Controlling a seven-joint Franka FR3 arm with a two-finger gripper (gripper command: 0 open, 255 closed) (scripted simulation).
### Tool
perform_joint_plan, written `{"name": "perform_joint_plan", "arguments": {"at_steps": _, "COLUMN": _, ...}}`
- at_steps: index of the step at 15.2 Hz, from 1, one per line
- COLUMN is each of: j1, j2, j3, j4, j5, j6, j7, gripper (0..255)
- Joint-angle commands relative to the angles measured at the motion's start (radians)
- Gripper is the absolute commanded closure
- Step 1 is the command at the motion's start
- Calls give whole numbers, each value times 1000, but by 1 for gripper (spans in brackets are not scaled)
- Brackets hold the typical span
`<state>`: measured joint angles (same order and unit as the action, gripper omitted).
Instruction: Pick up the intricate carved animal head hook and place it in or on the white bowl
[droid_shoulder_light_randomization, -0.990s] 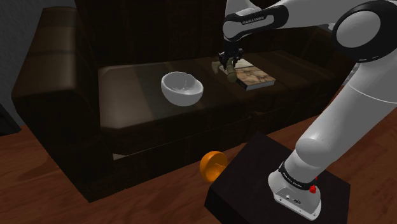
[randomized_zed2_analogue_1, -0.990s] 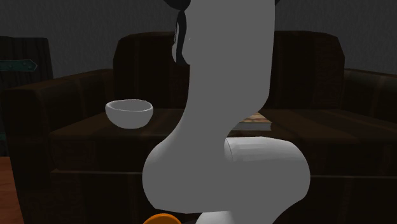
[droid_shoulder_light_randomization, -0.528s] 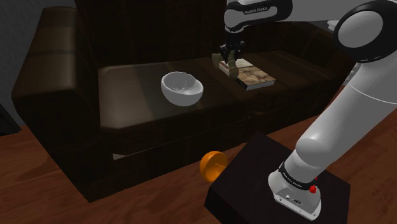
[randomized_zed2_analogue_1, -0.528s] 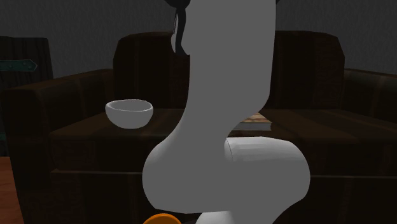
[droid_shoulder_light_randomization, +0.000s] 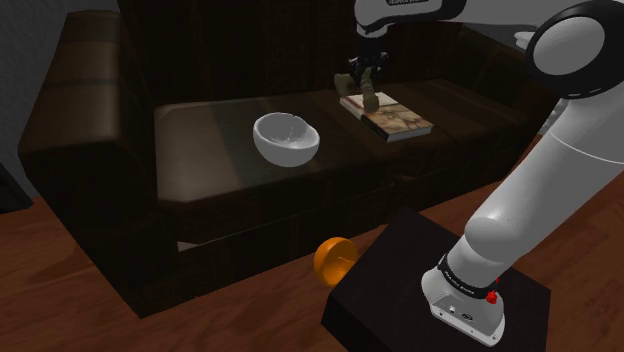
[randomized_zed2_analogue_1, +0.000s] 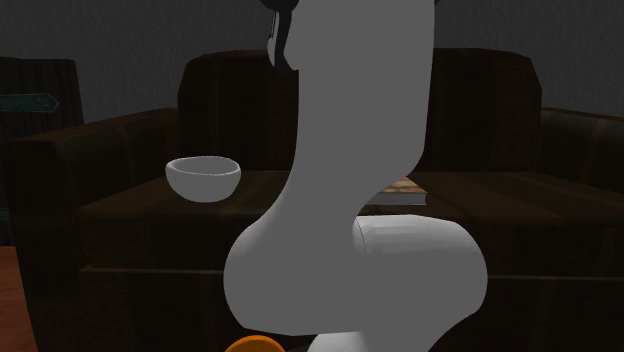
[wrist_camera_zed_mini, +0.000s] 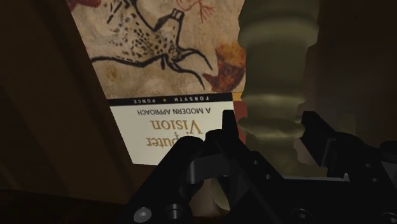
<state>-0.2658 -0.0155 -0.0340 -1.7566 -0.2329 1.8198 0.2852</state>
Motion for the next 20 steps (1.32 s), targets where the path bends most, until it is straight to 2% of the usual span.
{"name": "perform_joint_plan", "arguments": {"at_steps": 1, "j1": 1, "j2": 5, "j3": 1, "j4": 38, "j5": 2, "j6": -33, "j7": -7, "gripper": 255}}
{"name": "perform_joint_plan", "arguments": {"at_steps": 14, "j1": 3, "j2": 42, "j3": 3, "j4": 260, "j5": 8, "j6": -213, "j7": -43, "gripper": 255}}
{"name": "perform_joint_plan", "arguments": {"at_steps": 20, "j1": 63, "j2": -6, "j3": 62, "j4": 222, "j5": 0, "j6": -251, "j7": 69, "gripper": 255}}
